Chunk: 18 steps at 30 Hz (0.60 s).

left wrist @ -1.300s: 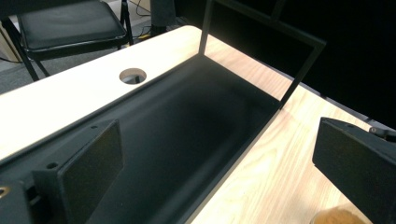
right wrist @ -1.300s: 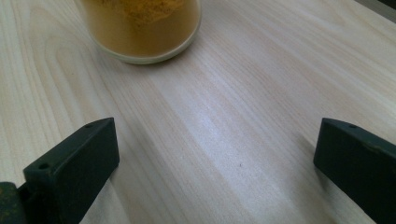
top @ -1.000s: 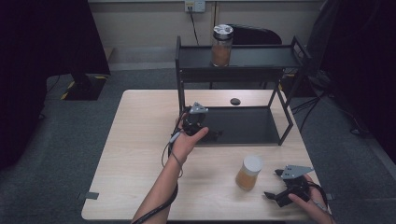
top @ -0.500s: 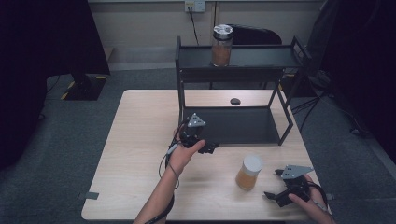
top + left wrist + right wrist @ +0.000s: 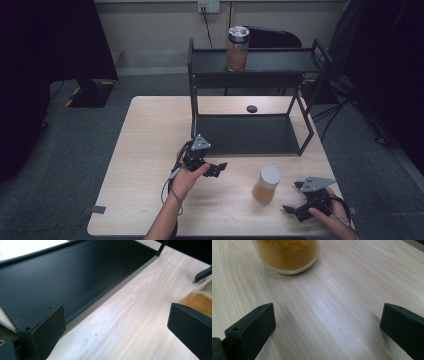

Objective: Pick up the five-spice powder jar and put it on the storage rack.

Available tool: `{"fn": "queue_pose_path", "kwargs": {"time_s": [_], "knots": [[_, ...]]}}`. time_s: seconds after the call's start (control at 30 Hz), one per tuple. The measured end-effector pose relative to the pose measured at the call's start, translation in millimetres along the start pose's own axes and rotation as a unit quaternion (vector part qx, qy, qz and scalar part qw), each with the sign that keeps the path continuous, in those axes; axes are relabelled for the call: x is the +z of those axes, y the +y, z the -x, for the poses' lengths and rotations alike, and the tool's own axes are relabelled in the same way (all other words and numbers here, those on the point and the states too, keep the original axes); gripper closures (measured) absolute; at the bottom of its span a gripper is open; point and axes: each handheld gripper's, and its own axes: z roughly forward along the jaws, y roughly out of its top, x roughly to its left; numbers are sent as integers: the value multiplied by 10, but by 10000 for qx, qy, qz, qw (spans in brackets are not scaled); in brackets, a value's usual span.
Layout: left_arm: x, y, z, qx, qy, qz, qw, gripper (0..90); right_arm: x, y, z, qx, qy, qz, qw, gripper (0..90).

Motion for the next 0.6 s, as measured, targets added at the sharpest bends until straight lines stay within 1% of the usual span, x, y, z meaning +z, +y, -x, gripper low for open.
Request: {"fn": "queue_pose_path", "kwargs": {"time_s": [0.37, 0.5, 0.53, 0.6], "knots": [[-155, -310, 3, -118, 173, -126, 9997, 15, 0, 0, 0, -1, 0, 0, 10000, 0], [-182, -395, 10, -61, 271, -278, 9992, 15, 0, 0, 0, 1, 0, 0, 10000, 0], [-190, -426, 7, -66, 287, -284, 9992, 15, 0, 1, -1, 3, -2, -2, 10000, 0], [-209, -483, -4, -139, 301, -286, 9990, 15, -1, 0, -6, 12, -10, -2, 10000, 0]]}}
